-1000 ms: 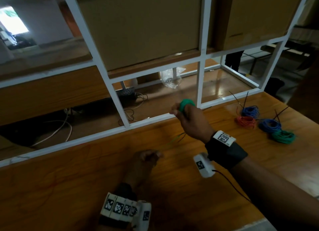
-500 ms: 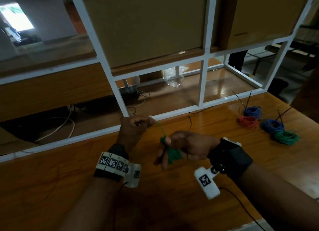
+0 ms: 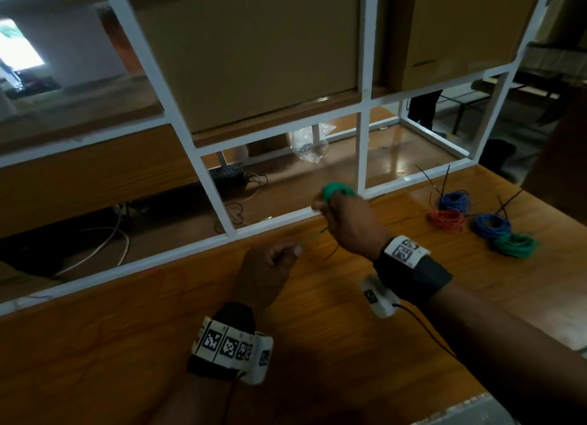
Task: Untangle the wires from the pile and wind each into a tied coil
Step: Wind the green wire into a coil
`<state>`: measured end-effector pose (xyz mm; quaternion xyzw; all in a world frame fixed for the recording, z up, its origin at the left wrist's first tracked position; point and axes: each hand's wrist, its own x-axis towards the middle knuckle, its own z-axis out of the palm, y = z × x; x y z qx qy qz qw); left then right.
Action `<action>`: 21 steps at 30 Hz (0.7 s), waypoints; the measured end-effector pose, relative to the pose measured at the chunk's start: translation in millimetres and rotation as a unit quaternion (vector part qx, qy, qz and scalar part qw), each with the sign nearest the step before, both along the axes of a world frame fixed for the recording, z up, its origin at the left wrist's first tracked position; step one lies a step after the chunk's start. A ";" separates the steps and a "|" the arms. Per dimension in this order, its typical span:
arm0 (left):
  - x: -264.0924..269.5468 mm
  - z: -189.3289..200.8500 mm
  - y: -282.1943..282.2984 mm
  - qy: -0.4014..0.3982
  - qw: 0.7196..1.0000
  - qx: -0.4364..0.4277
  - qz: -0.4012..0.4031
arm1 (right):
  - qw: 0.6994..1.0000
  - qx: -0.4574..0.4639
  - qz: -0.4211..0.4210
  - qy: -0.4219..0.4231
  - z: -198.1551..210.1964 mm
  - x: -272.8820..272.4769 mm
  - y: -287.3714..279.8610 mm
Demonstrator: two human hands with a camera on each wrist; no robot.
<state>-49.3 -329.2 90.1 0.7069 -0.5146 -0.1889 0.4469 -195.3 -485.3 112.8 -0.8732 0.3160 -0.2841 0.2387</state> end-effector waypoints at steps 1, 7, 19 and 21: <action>6.9 3.5 0.1 -0.038 0.999 0.002 0.004 | 0.995 -0.006 0.027 0.091 -3.2 -1.7 4.2; 29.9 29.0 -3.7 -0.138 0.989 -0.045 -0.022 | 0.910 0.295 0.229 0.182 -13.2 -12.4 22.0; 10.9 20.5 -21.0 0.194 0.976 -0.074 -0.071 | 0.549 0.649 0.487 -0.202 14.0 -14.8 28.8; 0.6 11.0 -21.3 0.278 0.957 -0.047 -0.063 | 0.515 0.656 0.463 -0.300 20.9 -5.2 25.4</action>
